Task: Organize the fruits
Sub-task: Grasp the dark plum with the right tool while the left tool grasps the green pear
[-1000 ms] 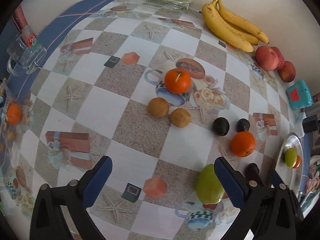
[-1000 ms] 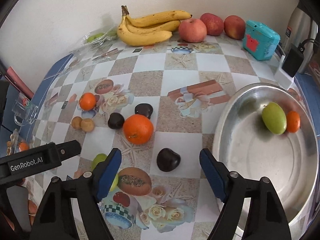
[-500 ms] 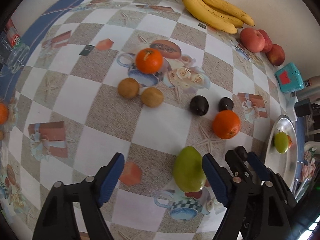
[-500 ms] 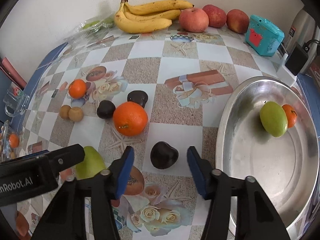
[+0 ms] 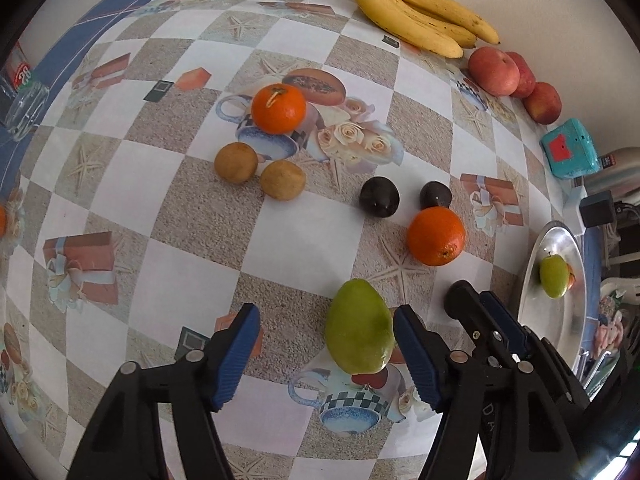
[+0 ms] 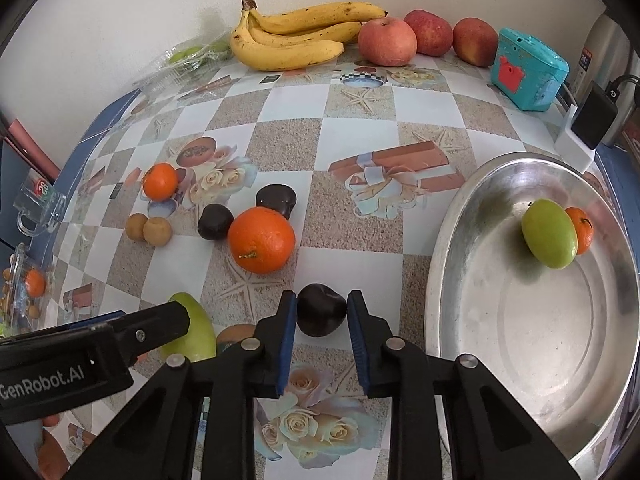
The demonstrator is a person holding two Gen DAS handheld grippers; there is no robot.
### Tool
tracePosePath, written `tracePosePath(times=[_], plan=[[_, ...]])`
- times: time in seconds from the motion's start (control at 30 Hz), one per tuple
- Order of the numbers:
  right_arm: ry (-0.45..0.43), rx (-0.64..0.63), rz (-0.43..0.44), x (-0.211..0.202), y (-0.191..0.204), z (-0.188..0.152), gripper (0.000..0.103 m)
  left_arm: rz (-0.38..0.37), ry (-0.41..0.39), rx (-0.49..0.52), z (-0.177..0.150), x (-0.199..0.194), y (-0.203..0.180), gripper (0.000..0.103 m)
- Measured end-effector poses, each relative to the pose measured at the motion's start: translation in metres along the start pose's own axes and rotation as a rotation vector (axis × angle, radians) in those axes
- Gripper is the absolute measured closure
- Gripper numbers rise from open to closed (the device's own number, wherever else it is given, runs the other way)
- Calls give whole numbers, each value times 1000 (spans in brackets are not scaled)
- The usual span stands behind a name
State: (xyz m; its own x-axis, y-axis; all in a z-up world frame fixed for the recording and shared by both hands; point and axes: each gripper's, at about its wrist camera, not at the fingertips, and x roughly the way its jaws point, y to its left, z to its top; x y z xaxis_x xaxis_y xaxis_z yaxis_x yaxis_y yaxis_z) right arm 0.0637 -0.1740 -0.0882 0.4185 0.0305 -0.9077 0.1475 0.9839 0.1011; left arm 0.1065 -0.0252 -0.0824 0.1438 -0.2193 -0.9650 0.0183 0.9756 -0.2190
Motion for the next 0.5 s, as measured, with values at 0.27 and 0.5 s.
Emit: tracePosePath(times=[0.27, 0.5], plan=[[0, 19, 6, -2, -6, 0, 76, -112, 58, -58, -3, 9, 1, 52], [-5, 40, 13, -3, -9, 1, 74, -172, 72, -102, -4, 10, 3, 62]])
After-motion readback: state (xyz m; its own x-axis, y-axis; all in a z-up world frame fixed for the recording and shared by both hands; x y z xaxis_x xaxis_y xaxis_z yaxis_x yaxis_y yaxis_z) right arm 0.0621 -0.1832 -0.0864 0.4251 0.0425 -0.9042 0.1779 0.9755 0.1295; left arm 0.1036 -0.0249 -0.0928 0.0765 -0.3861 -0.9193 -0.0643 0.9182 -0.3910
